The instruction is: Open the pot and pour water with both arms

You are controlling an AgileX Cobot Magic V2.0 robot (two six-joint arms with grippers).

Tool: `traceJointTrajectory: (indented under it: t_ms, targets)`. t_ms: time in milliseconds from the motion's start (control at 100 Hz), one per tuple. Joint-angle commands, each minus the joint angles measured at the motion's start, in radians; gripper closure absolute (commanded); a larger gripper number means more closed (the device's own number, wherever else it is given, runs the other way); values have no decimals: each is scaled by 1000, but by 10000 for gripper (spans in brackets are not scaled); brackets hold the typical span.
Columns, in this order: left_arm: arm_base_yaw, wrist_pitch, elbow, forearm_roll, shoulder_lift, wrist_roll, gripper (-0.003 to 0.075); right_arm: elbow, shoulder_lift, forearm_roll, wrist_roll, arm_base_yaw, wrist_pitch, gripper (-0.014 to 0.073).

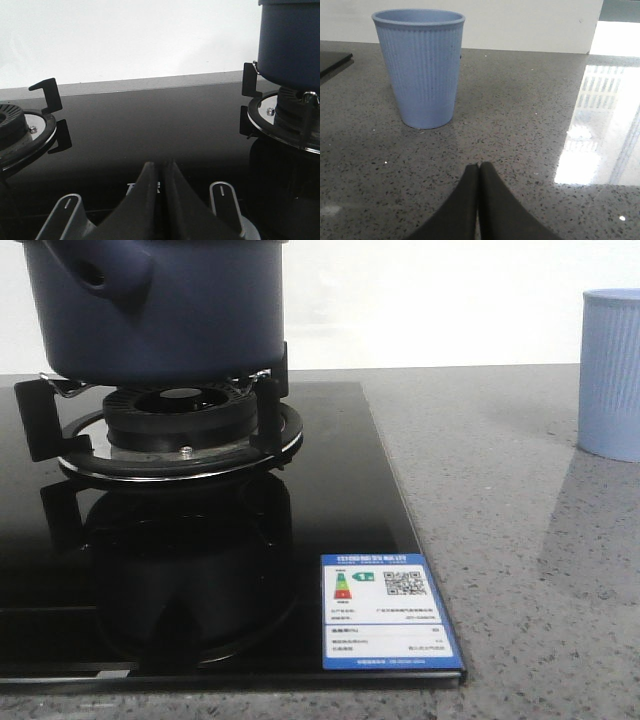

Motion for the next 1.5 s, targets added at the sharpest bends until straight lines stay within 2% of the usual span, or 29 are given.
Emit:
traceJointTrajectory:
  t_ms: [0, 1110, 1489]
  targets:
    - [-6, -76, 14, -1, -24, -12, 736, 16, -20, -4, -9, -4, -73, 634]
    - [-6, -84, 14, -1, -24, -12, 736, 16, -20, -4, -9, -4, -80, 634]
    - [-6, -84, 14, -1, -24, -12, 736, 16, -20, -4, -9, -4, -125, 634]
